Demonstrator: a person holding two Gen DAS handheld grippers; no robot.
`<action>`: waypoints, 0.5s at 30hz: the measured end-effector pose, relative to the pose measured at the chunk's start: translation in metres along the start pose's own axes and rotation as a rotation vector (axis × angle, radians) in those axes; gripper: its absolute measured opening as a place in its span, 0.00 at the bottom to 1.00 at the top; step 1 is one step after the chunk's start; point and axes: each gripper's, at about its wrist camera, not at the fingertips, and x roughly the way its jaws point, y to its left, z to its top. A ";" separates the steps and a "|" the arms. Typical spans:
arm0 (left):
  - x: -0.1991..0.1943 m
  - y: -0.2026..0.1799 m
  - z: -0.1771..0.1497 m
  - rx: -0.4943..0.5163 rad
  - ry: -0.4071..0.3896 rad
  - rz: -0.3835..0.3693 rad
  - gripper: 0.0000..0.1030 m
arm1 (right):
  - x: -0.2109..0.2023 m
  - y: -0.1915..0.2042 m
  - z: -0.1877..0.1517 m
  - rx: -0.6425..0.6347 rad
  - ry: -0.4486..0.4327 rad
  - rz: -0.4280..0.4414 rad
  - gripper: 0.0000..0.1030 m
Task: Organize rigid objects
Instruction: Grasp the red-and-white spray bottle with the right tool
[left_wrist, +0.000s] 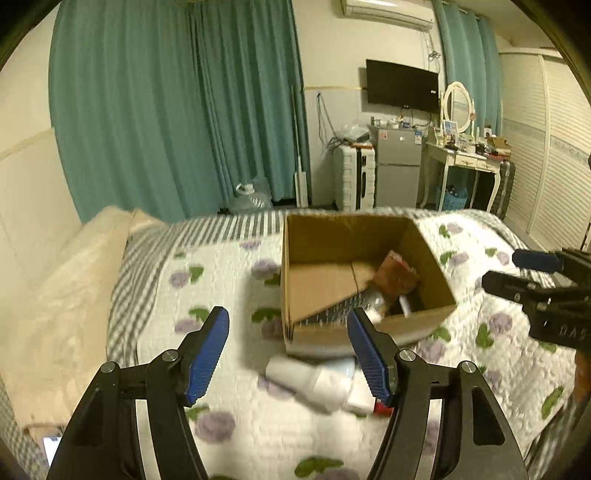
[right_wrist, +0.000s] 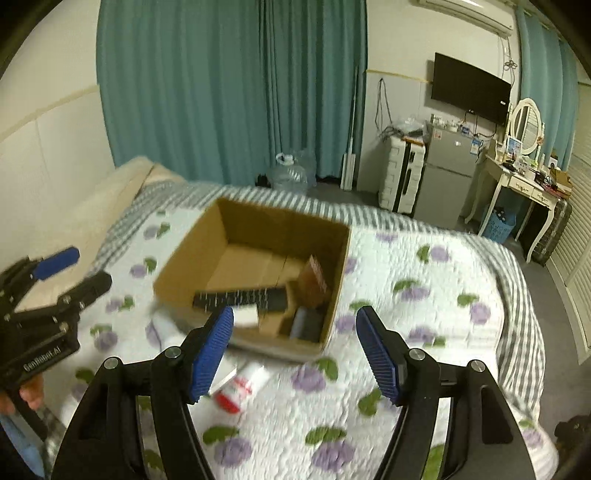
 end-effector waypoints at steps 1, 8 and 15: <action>0.003 0.001 -0.008 -0.006 0.012 -0.006 0.67 | 0.006 0.003 -0.006 -0.005 0.014 0.002 0.67; 0.041 0.003 -0.047 -0.027 0.124 -0.005 0.67 | 0.063 0.022 -0.046 0.004 0.149 0.030 0.67; 0.055 0.010 -0.059 -0.023 0.140 0.040 0.67 | 0.118 0.036 -0.075 0.010 0.284 0.032 0.67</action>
